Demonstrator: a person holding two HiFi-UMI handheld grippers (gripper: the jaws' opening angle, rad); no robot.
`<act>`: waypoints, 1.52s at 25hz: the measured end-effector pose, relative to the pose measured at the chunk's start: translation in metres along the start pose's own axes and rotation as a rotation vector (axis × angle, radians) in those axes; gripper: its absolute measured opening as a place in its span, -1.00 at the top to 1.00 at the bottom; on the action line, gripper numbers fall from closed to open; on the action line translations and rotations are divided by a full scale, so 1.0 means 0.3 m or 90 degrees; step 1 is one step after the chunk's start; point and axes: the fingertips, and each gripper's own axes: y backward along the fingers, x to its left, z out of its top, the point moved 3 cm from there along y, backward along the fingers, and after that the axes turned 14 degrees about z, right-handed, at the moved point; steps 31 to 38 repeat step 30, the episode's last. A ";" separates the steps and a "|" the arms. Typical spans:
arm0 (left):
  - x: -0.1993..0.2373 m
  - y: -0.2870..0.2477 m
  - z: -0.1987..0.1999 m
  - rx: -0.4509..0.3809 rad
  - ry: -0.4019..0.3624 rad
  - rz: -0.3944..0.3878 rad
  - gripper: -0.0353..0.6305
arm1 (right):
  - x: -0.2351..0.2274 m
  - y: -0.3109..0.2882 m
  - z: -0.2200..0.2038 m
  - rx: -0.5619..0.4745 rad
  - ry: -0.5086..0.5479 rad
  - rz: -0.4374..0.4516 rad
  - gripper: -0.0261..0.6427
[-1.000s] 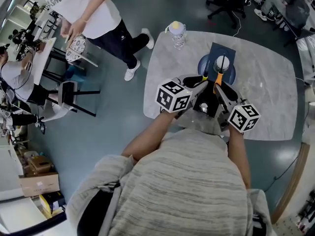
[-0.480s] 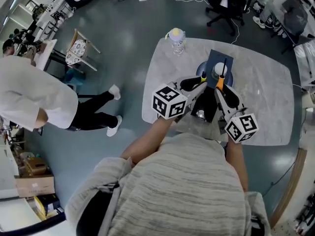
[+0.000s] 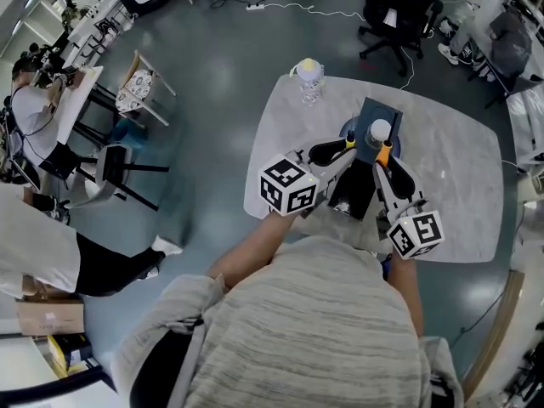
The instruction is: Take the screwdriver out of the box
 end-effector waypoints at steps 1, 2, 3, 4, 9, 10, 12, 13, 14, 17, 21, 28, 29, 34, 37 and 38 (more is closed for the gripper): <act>-0.004 0.003 -0.001 -0.001 -0.002 0.000 0.63 | 0.002 0.002 0.001 0.000 0.004 0.002 0.59; -0.006 0.005 -0.002 -0.001 -0.004 0.000 0.63 | 0.003 0.001 0.001 0.001 0.008 0.004 0.59; -0.007 0.006 -0.001 -0.002 -0.006 0.001 0.63 | 0.003 0.000 0.001 0.003 0.010 0.003 0.59; -0.009 0.007 0.000 -0.003 -0.010 0.002 0.63 | 0.002 -0.001 0.000 0.006 0.012 0.002 0.59; -0.008 0.033 0.014 -0.008 -0.021 0.006 0.63 | 0.023 -0.004 0.005 0.012 0.016 -0.003 0.59; -0.010 0.038 0.018 -0.010 -0.022 0.006 0.63 | 0.026 -0.002 0.007 0.012 0.017 -0.006 0.59; -0.014 0.043 0.026 -0.012 -0.024 0.008 0.63 | 0.027 0.003 0.015 0.012 0.020 -0.008 0.59; -0.016 0.046 0.029 -0.013 -0.024 0.009 0.63 | 0.028 0.006 0.018 0.012 0.021 -0.007 0.59; -0.018 0.048 0.032 -0.014 -0.025 0.010 0.64 | 0.029 0.007 0.020 0.012 0.023 -0.006 0.59; -0.014 0.055 0.034 -0.017 -0.026 0.011 0.63 | 0.036 0.002 0.024 0.013 0.029 -0.001 0.59; -0.005 0.054 0.029 -0.017 -0.025 0.010 0.63 | 0.038 -0.008 0.020 0.016 0.032 -0.002 0.59; 0.009 0.048 0.029 -0.015 -0.020 0.012 0.64 | 0.027 -0.019 0.018 0.021 0.031 -0.003 0.59; 0.012 0.047 0.027 -0.015 -0.020 0.012 0.63 | 0.025 -0.022 0.016 0.022 0.031 -0.004 0.59; 0.015 0.047 0.026 -0.015 -0.020 0.012 0.63 | 0.024 -0.024 0.014 0.022 0.031 -0.006 0.59; 0.015 0.047 0.026 -0.015 -0.020 0.012 0.63 | 0.024 -0.024 0.014 0.022 0.031 -0.006 0.59; 0.015 0.047 0.026 -0.015 -0.020 0.012 0.63 | 0.024 -0.024 0.014 0.022 0.031 -0.006 0.59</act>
